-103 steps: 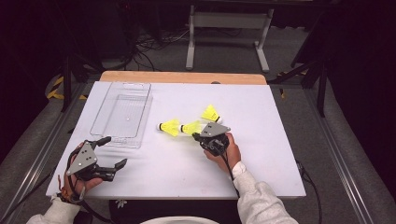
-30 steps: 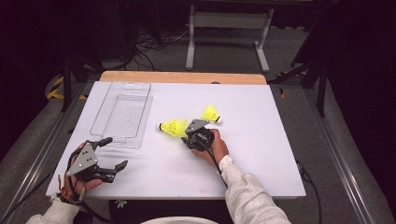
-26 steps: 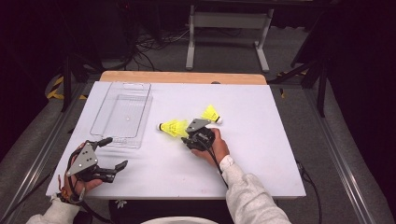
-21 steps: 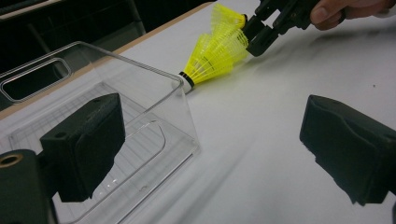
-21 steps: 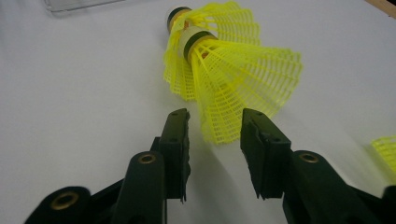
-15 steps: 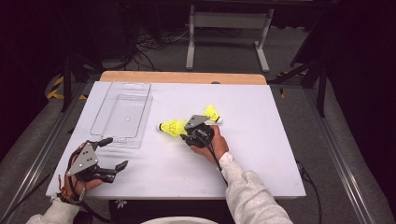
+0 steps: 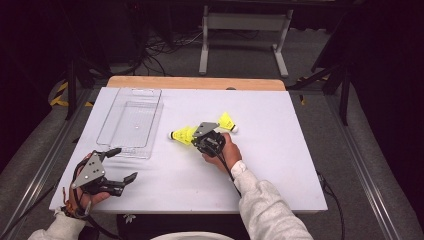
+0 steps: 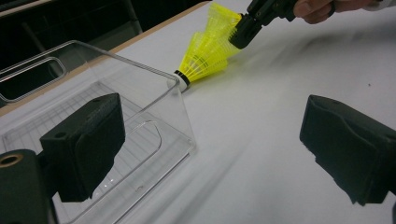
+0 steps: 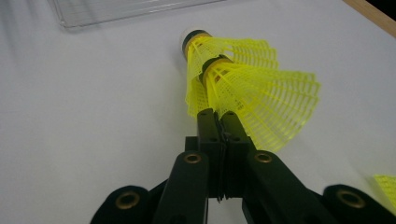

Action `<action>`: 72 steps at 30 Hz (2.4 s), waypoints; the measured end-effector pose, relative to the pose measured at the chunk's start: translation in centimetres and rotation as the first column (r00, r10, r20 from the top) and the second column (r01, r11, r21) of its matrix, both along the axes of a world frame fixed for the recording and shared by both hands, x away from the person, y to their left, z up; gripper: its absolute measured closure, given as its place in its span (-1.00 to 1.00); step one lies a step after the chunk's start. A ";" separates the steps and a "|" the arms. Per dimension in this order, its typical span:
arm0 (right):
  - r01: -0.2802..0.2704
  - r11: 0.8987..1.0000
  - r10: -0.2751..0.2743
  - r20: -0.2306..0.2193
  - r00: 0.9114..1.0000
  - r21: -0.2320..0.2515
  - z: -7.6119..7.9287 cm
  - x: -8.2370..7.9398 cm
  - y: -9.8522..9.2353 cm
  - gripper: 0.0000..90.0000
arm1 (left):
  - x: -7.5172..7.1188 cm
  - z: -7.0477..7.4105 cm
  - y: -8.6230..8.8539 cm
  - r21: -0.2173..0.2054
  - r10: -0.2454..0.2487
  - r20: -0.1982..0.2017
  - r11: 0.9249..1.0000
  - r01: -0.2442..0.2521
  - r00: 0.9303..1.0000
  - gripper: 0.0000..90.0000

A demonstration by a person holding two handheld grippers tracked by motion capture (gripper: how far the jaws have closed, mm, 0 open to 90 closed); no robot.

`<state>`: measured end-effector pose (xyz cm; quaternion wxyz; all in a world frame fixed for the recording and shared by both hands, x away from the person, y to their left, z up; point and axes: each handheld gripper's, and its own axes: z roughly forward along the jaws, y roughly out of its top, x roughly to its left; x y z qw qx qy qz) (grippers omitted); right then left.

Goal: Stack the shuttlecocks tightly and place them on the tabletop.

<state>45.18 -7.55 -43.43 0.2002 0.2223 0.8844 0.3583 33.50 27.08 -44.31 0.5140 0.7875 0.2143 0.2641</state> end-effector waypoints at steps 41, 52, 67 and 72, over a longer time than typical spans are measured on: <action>0.013 1.000 -0.014 -0.022 1.000 -0.010 -0.6 0.1 0.3 0.72 | -0.1 0.1 0.0 0.001 -0.009 0.004 1.000 0.009 1.000 -0.83; 0.033 0.999 -0.033 0.011 0.999 -0.006 0.6 0.1 -0.2 0.67 | -0.1 0.1 0.0 0.003 -0.011 0.004 1.000 0.011 1.000 -0.83; 0.055 0.998 -0.055 0.060 0.997 0.004 2.4 -0.2 -1.9 0.61 | 0.0 0.0 -0.1 0.003 -0.015 -0.002 1.000 0.015 1.000 -0.83; 0.074 0.997 -0.076 0.080 0.994 0.026 3.4 -0.1 -3.1 0.57 | 0.0 0.0 -0.1 0.005 -0.017 -0.001 1.000 0.017 1.000 -0.83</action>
